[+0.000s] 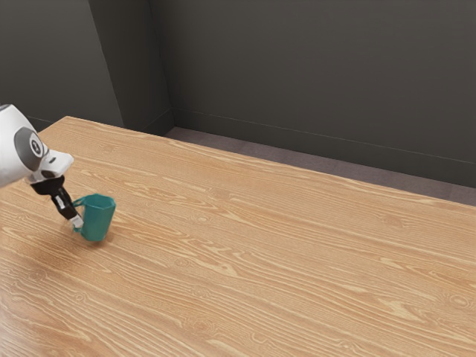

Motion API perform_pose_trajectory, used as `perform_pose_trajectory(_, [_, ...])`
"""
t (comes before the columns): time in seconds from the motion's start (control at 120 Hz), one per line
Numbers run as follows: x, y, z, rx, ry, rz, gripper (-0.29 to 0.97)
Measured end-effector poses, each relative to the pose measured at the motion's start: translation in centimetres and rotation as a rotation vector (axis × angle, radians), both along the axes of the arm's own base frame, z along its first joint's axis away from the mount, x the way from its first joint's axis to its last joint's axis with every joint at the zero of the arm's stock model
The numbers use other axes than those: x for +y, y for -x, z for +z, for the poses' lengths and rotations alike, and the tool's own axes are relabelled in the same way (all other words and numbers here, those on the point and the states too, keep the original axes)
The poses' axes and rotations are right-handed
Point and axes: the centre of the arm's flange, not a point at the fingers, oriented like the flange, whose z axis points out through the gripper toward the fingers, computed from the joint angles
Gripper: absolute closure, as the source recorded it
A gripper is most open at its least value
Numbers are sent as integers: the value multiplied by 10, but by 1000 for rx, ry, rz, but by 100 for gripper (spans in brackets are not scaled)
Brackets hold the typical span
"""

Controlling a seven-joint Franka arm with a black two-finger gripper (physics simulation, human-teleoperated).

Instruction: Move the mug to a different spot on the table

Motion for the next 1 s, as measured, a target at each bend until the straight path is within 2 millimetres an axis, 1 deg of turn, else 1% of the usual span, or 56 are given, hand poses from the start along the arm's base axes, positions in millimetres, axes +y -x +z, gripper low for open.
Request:
perform_pose_trajectory(0.075, [-4,-2,9,-31,13,-3,65])
perform_pose_trajectory(0.142, [-17,-6,15,-59,35,-19,66])
perform_pose_trajectory(0.258, [-42,-6,8,-98,106,-41,67])
perform_pose_trajectory(0.325, [-55,-1,0,-125,164,-41,67])
perform_pose_trajectory(0.367, [-64,-1,-1,-146,188,-54,67])
perform_pose_trajectory(0.442, [-84,-6,-1,-180,215,-104,67])
perform_pose_trajectory(0.542, [-112,-7,-9,-198,242,-175,67])
perform_pose_trajectory(0.658, [-132,-6,-14,-223,251,-245,67])
perform_pose_trajectory(0.75, [-140,-8,-18,-249,247,-287,67])
perform_pose_trajectory(0.908, [-141,-10,-30,-282,241,-328,67])
perform_pose_trajectory(1.0, [-150,-13,-36,-297,240,-371,67])
